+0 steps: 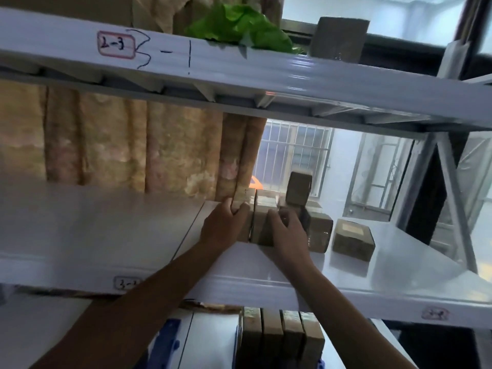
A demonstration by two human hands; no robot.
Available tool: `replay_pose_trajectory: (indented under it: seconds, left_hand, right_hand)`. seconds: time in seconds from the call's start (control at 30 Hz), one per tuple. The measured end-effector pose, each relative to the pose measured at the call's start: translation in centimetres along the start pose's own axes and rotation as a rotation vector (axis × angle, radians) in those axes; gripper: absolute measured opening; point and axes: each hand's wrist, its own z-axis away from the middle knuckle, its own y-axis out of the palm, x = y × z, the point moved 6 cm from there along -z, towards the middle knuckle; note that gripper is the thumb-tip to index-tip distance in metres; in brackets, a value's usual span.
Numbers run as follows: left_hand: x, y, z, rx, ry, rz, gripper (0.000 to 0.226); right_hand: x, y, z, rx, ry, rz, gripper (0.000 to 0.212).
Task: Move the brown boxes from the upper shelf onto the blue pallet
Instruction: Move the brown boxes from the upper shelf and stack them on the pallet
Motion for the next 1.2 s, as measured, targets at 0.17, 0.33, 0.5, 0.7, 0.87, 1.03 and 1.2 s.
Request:
replay_pose_trajectory:
  seconds: [0.17,0.33,0.5,0.7,0.87,1.03,1.2]
  left_hand:
    - [-1.6,-2.3,1.7,-0.099,0.111,0.045,0.051]
    - [-3.3,-6.8,7.7,-0.198,0.255,0.202,0.053]
    - [-3.5,-11.2,15.3,-0.255,0.279,0.287,0.04]
    - [1.8,-15.8,27.3,-0.262,0.28,0.304,0.038]
    - [10.6,-18.7,36.3,-0.277,0.082,0.196,0.036]
    - [19.9,-19.9,39.8,-0.205,-0.227,0.261,0.033]
    - [27.8,-21.3,38.1,-0.131,-0.364,0.196,0.041]
  right_hand:
    - [1.1,-0.4,1.2,0.052,-0.033,-0.201,0.022]
    - [3.9,-1.3,6.9,0.034,-0.204,-0.213,0.018]
    - [6.0,-2.4,14.6,0.116,-0.242,-0.238,0.02]
    - [4.4,-0.8,26.8,0.164,-0.25,-0.216,0.024]
    - [-0.1,4.9,36.0,0.304,-0.11,-0.194,0.018]
    - [-4.9,11.9,40.2,0.448,0.04,-0.115,0.006]
    - [-8.5,19.4,40.5,0.506,0.204,-0.134,0.005]
